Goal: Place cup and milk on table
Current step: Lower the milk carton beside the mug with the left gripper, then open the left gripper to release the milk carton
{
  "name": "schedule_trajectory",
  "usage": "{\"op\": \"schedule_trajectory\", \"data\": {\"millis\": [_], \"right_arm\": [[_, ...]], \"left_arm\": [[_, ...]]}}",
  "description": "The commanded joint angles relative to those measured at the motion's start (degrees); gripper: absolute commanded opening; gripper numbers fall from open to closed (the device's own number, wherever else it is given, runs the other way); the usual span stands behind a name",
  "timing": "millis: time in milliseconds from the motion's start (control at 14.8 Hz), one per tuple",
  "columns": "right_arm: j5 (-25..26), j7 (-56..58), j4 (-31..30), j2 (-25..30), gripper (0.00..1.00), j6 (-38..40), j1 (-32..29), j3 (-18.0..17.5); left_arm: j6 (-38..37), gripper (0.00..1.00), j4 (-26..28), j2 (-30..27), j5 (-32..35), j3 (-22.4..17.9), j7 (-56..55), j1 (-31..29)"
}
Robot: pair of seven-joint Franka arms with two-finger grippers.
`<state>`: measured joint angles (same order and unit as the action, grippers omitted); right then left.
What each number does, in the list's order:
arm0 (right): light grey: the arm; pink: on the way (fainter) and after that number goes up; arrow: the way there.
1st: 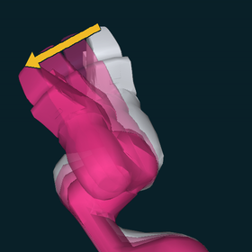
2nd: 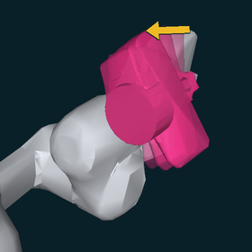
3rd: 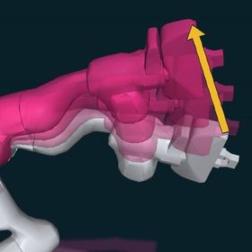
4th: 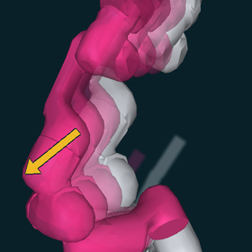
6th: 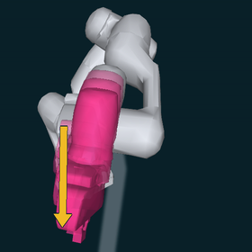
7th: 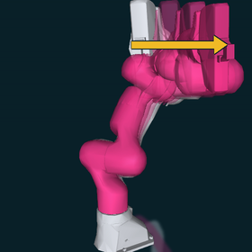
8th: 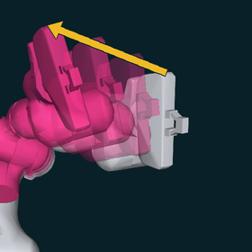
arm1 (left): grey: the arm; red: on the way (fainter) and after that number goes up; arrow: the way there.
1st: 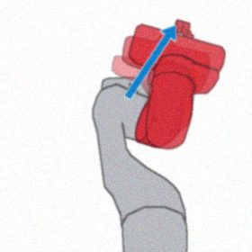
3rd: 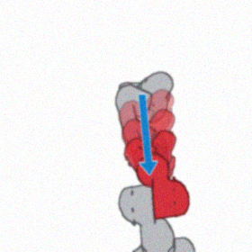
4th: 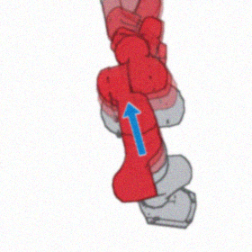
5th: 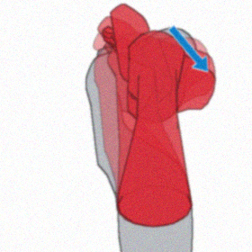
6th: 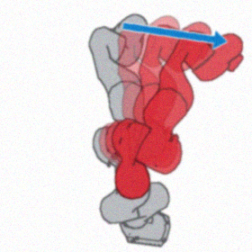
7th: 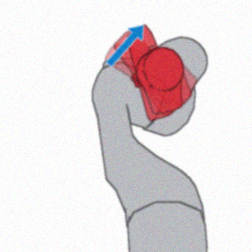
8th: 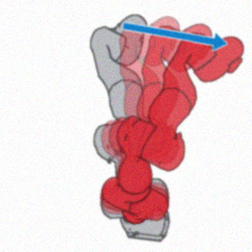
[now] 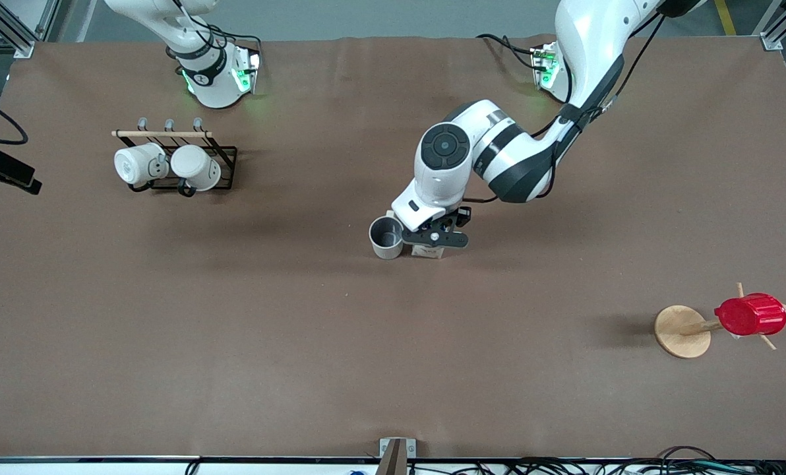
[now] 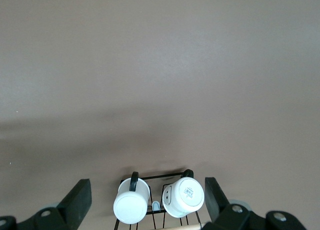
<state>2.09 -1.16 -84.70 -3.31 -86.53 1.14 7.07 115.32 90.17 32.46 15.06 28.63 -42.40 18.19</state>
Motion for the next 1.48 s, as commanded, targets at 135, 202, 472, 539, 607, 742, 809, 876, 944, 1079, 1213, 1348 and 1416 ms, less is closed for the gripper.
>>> {"op": "schedule_trajectory", "data": {"millis": [135, 202, 472, 539, 607, 742, 809, 876, 944, 1079, 1213, 1348, 1416], "right_arm": [[-1.21, 0.81, -0.82, 0.85, 1.00, 0.75, -0.96, -0.74], [-1.21, 0.81, -0.82, 0.94, 1.00, 0.75, -0.96, -0.74], [-1.21, 0.90, -0.73, 0.85, 1.00, 0.75, -0.96, -0.74], [-1.21, 0.90, -0.73, 0.85, 1.00, 0.75, -0.96, -0.74], [-1.21, 0.90, -0.73, 0.85, 1.00, 0.75, -0.88, -0.74], [-1.21, 0.90, -0.73, 0.85, 1.00, 0.83, -0.96, -0.74], [-1.21, 0.90, -0.64, 0.85, 1.00, 0.75, -0.88, -0.74], [-1.21, 0.90, -0.64, 0.85, 1.00, 0.66, -0.88, -0.74], [-1.21, 0.90, -0.64, 0.85, 1.00, 0.74, -0.88, -0.74], [-1.21, 0.90, -0.64, 0.85, 1.00, 0.75, -0.88, -0.74], [-1.21, 0.98, -0.73, 0.85, 1.00, 0.83, -0.96, -0.74], [-1.21, 0.98, -0.64, 0.85, 1.00, 0.75, -0.96, -0.74], [-1.21, 0.98, -0.64, 0.85, 1.00, 0.66, -0.96, -0.74]], "left_arm": [[-0.53, 0.30, -1.66, 0.77, 1.82, -0.42, -1.11, 0.53], [-0.62, 0.68, -1.75, 0.59, 1.90, -0.42, -1.11, 0.27], [-0.71, 1.00, -2.01, -2.56, 1.64, -0.33, -0.93, -1.75], [-1.23, 1.00, -1.84, -5.19, 1.29, -0.07, -0.67, -2.89], [-1.85, 1.00, -1.49, -7.91, 0.85, 0.02, -1.10, -3.42], [-6.05, 1.00, -1.22, -11.88, -0.81, 0.20, -0.15, -5.96], [-7.46, 1.00, -0.96, -13.63, -1.52, 0.29, 0.82, -7.54], [-7.65, 1.00, 0.35, -15.48, -2.48, 0.37, 2.66, -8.86], [-7.57, 1.00, 1.14, -16.97, -4.15, 0.37, 4.68, -10.53], [-7.74, 1.00, 1.42, -18.56, -7.84, 0.37, 8.89, -13.52], [-9.66, 1.00, 1.33, -19.36, -9.61, 0.37, 11.10, -15.37], [-10.64, 1.00, 1.33, -19.89, -9.61, 0.37, 11.64, -16.51], [-10.73, 1.00, 1.24, -20.06, -9.61, 0.37, 11.99, -17.04]]}}
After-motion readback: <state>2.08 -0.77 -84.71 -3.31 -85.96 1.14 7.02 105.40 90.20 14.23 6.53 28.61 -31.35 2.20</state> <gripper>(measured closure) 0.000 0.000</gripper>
